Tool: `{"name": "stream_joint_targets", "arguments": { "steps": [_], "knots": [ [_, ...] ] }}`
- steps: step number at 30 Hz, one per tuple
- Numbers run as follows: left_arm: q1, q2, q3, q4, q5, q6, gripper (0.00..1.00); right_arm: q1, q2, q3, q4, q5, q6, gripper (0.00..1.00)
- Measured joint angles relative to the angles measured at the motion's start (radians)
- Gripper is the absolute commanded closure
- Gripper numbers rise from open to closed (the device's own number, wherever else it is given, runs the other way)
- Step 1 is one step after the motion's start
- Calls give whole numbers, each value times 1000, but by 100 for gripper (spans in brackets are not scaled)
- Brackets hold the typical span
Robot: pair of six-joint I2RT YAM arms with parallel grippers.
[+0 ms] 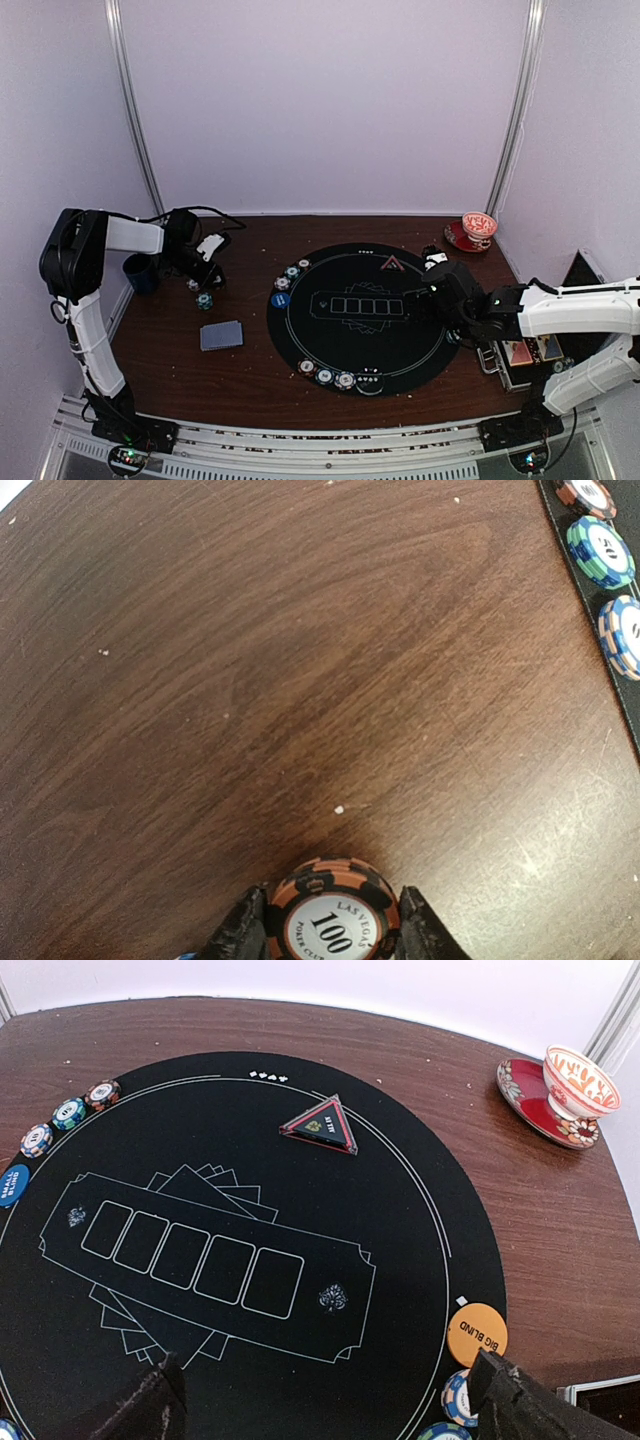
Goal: Distribute texas hold em gaming equipment
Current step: Pick up the pile of poker chips from the pile of poker chips, then place the poker chips pile at the community card area.
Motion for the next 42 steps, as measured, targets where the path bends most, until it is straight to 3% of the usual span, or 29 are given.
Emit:
{"name": "stream_joint_targets", "arguments": {
  "steps": [9, 23, 33, 42],
  "knots": [
    [3, -15, -6, 0, -1, -2, 69, 0, 0, 0, 0, 0, 0, 0],
    [-19, -160, -39, -1, 20, 16, 69, 0, 0, 0, 1, 21, 4, 0],
    [-320, -196, -30, -50, 3, 31, 69, -19, -45, -2, -5, 113, 55, 0],
    [-615, -122, 190, -114, -32, 14, 69, -95, -179, -51, -28, 178, 124, 0]
  ]
}}
